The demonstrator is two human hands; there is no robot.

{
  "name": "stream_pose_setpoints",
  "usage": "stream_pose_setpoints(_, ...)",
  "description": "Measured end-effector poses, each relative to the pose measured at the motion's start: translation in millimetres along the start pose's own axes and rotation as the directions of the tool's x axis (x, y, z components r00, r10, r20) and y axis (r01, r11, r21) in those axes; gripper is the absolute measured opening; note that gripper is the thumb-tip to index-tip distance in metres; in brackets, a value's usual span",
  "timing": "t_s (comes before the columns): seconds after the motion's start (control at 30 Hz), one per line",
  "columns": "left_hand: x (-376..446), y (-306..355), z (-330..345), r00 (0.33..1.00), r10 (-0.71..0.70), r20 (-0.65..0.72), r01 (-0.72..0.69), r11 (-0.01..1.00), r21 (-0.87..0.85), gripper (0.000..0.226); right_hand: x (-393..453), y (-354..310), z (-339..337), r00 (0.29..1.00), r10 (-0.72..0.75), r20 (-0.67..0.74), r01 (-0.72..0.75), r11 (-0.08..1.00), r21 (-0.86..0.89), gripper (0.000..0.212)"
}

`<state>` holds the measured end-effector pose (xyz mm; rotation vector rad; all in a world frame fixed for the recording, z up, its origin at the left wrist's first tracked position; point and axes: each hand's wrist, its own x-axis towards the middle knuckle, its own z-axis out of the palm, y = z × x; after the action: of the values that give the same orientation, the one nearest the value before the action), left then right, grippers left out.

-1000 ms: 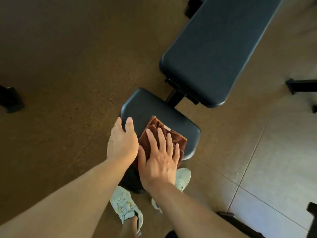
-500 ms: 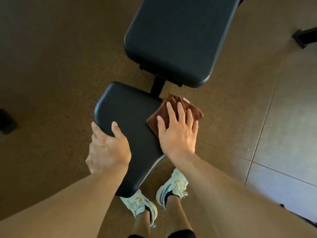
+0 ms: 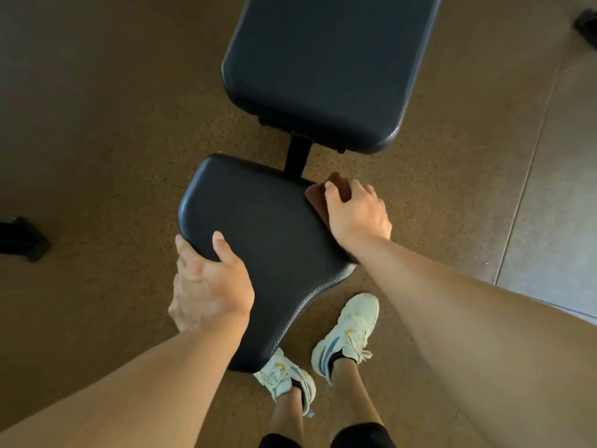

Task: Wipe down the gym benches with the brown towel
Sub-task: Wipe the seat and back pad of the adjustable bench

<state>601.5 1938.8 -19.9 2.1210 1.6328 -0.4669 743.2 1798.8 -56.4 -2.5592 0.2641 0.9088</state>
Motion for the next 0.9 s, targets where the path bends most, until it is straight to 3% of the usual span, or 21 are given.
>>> stream_pose_setpoints(0.07, 0, 0, 1, 1.0, 0.0, -0.007, 0.0, 1.0, 0.001, 0.076, 6, 4, -4, 0.987, 0.158, 0.006, -0.156, 0.969, 0.191, 0.066)
stream_pose_setpoints(0.17, 1, -1, 2, 1.0, 0.018, -0.012, -0.018, 1.0, 0.004, 0.074, -15, 13, -2, 0.944, 0.328, 0.041, -0.311, 0.837, 0.451, 0.064)
stream_pose_setpoints(0.37, 4, -1, 4, 0.999, -0.008, -0.031, 0.007, 1.0, -0.011, 0.073, -83, 10, 40, 0.882, 0.466, -0.074, -0.321, 0.706, 0.631, 0.067)
stream_pose_setpoints(0.47, 4, -2, 3, 1.0, 0.008, -0.015, -0.008, 0.999, -0.042, 0.073, -112, -2, 67, 0.808, 0.586, -0.061, -0.346, 0.556, 0.755, 0.073)
stream_pose_setpoints(0.57, 4, -4, 1, 1.0, 0.031, -0.001, -0.031, 0.997, -0.064, 0.073, -136, -5, 83, 0.803, 0.596, -0.015, -0.38, 0.53, 0.758, 0.077)
stream_pose_setpoints(0.63, 6, -5, 0, 0.999, 0.025, 0.03, -0.023, 0.997, -0.08, 0.072, -155, -7, 90, 0.843, 0.537, 0.021, -0.377, 0.564, 0.735, 0.077)
stream_pose_setpoints(0.73, 7, -6, -6, 0.992, 0.017, 0.124, -0.002, 0.992, -0.126, 0.072, -203, -7, 110, 0.939, 0.341, 0.038, -0.283, 0.704, 0.652, 0.076)
stream_pose_setpoints(0.83, 14, -17, -12, 0.956, 0.062, 0.288, 0.035, 0.947, -0.32, 0.07, -236, 8, 124, 0.996, -0.006, -0.092, 0.039, 0.93, 0.365, 0.063)
stream_pose_setpoints(0.9, 27, -31, -18, 0.902, 0.091, 0.422, 0.163, 0.833, -0.528, 0.07, -232, 27, 131, 0.946, -0.294, -0.138, 0.305, 0.951, 0.061, 0.06)
